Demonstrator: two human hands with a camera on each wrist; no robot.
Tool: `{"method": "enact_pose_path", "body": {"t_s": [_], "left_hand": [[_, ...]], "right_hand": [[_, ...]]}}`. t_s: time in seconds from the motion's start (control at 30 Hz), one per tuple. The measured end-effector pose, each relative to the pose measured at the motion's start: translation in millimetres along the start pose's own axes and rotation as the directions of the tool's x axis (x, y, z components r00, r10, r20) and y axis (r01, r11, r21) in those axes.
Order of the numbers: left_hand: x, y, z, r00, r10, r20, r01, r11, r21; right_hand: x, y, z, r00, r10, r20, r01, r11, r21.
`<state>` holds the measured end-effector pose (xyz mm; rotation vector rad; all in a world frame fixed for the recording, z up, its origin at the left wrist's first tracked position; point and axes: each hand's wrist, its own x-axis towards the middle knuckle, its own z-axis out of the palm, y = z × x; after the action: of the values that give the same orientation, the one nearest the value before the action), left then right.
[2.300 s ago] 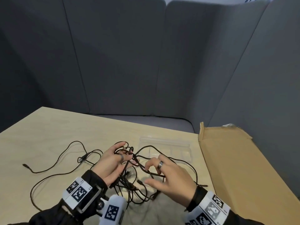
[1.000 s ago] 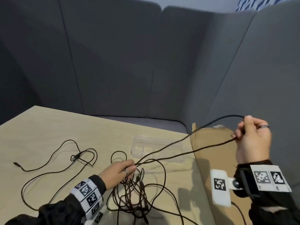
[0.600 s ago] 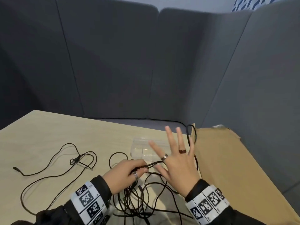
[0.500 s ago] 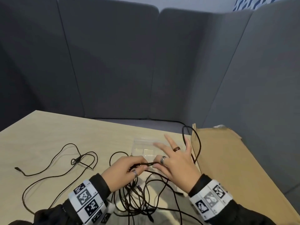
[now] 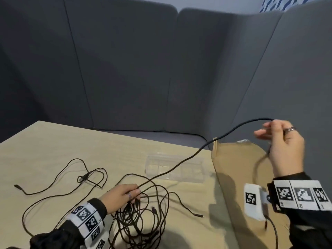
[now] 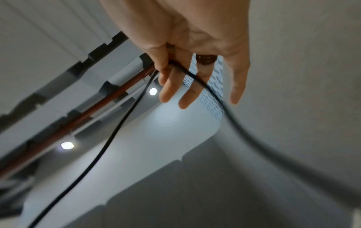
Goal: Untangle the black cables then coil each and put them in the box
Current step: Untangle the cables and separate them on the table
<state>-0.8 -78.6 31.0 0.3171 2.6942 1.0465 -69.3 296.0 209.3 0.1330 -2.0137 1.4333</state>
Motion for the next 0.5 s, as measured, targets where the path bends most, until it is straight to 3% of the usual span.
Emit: {"method": "enact_pose_path", "body": {"t_s": [0.1, 0.17, 0.2, 0.27, 0.33, 0.37, 0.43, 0.47, 0.5], "left_hand": [[1.1, 21.6, -11.6, 0.996, 0.052, -0.073, -0.048, 0.998, 0.047], [2.0, 42.8, -17.8, 0.986, 0.126, -0.106, -0.124, 0.992, 0.029], [2.7, 56.1, -21.0, 0.979, 0.169, -0.114, -0.167, 0.985, 0.035], [1.7, 81.1, -26.0, 0.959, 0.255, -0.122, -0.246, 0.965, 0.088], [-0.3, 98.4, -30.2, 0.944, 0.307, -0.122, -0.296, 0.950, 0.103], [-0.1, 103.6, -31.7, 0.943, 0.303, -0.139, -0.296, 0.953, 0.070], [3.0, 105.4, -34.2, 0.949, 0.266, -0.168, -0.277, 0.960, -0.045], [5.0, 102.3, -33.7, 0.955, 0.247, -0.161, -0.266, 0.958, -0.109], [7.2, 95.9, -31.4, 0.964, 0.228, -0.138, -0.248, 0.957, -0.153]], "right_hand": [[-14.2, 16.8, 7.7, 0.992, 0.016, 0.125, 0.029, 0.936, -0.350], [-39.9, 16.2, 28.0, 0.946, -0.099, 0.310, 0.237, 0.862, -0.449], [-56.2, 10.5, 41.8, 0.882, -0.149, 0.447, 0.351, 0.840, -0.413], [-88.6, -2.9, 71.0, 0.708, -0.158, 0.688, 0.492, 0.810, -0.320], [-108.9, -9.4, 95.5, 0.582, -0.128, 0.803, 0.567, 0.772, -0.287], [-112.5, -9.9, 103.5, 0.546, -0.102, 0.832, 0.576, 0.767, -0.284], [-110.0, -13.0, 110.3, 0.485, -0.042, 0.873, 0.475, 0.851, -0.223], [-105.8, -12.1, 110.4, 0.490, -0.044, 0.871, 0.380, 0.909, -0.168], [-98.2, -11.0, 108.0, 0.541, -0.064, 0.838, 0.299, 0.947, -0.121]]}}
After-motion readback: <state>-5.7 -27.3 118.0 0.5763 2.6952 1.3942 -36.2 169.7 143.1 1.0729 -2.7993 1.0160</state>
